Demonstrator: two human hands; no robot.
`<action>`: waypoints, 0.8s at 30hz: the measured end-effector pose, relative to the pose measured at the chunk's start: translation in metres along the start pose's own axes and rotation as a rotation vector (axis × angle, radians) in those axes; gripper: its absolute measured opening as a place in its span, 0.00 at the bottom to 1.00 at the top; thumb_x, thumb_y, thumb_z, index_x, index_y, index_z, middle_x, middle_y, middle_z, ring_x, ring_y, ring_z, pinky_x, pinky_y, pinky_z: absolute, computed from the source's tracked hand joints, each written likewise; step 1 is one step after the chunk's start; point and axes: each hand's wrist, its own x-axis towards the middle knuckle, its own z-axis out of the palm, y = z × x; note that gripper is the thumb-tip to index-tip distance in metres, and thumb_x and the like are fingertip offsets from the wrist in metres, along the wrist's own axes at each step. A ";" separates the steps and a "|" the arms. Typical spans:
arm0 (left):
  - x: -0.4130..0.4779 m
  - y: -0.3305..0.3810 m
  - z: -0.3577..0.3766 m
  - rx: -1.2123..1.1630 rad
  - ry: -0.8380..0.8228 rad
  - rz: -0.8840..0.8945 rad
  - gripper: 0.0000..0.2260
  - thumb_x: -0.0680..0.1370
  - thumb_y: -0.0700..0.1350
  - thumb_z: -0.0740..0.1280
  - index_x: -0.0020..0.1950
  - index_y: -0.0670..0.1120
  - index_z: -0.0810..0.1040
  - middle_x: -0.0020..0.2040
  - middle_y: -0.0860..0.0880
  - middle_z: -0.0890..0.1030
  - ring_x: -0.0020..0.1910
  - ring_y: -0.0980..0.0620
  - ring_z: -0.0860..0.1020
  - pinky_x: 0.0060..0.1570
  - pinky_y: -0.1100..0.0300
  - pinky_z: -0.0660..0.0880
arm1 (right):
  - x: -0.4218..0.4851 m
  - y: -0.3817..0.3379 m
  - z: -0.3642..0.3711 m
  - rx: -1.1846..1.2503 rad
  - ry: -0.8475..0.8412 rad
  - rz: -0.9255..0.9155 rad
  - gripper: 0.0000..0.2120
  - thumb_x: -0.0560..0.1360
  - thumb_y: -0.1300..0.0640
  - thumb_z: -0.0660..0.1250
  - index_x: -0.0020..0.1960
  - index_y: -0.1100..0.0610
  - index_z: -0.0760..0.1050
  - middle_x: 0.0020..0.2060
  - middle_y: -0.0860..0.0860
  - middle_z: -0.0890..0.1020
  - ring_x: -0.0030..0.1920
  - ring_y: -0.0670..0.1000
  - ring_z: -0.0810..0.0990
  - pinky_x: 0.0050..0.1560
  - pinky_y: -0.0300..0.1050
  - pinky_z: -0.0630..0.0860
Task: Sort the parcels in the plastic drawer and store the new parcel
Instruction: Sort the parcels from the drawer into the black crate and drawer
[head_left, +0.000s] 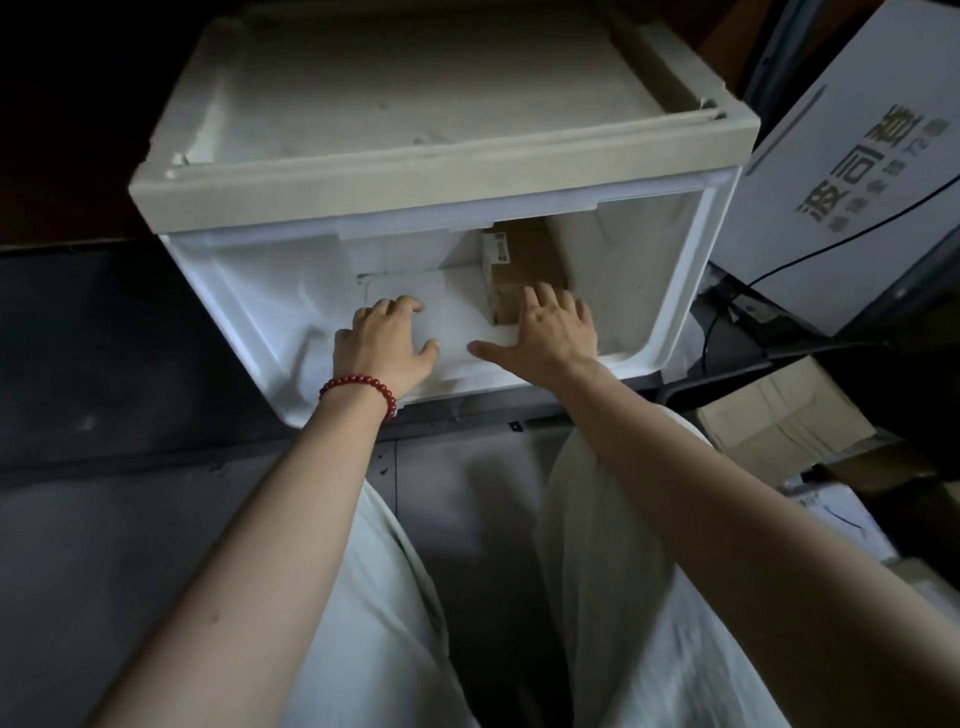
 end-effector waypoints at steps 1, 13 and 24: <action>0.002 0.003 0.003 0.003 -0.009 0.017 0.22 0.79 0.52 0.62 0.72 0.49 0.65 0.71 0.47 0.69 0.70 0.44 0.66 0.63 0.47 0.68 | 0.005 -0.001 0.002 0.009 0.000 0.008 0.46 0.71 0.28 0.59 0.77 0.57 0.53 0.76 0.55 0.58 0.75 0.58 0.57 0.75 0.54 0.53; 0.066 0.010 0.031 0.021 -0.054 0.054 0.25 0.79 0.53 0.61 0.75 0.50 0.59 0.72 0.46 0.69 0.69 0.44 0.67 0.63 0.47 0.66 | 0.083 0.016 0.035 0.113 0.019 0.211 0.47 0.70 0.27 0.61 0.77 0.55 0.51 0.74 0.58 0.56 0.73 0.60 0.58 0.70 0.55 0.63; 0.116 -0.012 0.068 0.057 -0.152 0.005 0.27 0.79 0.52 0.62 0.76 0.51 0.58 0.71 0.45 0.69 0.70 0.43 0.66 0.64 0.46 0.64 | 0.138 0.029 0.071 0.251 -0.013 0.252 0.43 0.69 0.32 0.67 0.76 0.46 0.53 0.75 0.62 0.48 0.73 0.65 0.53 0.68 0.60 0.60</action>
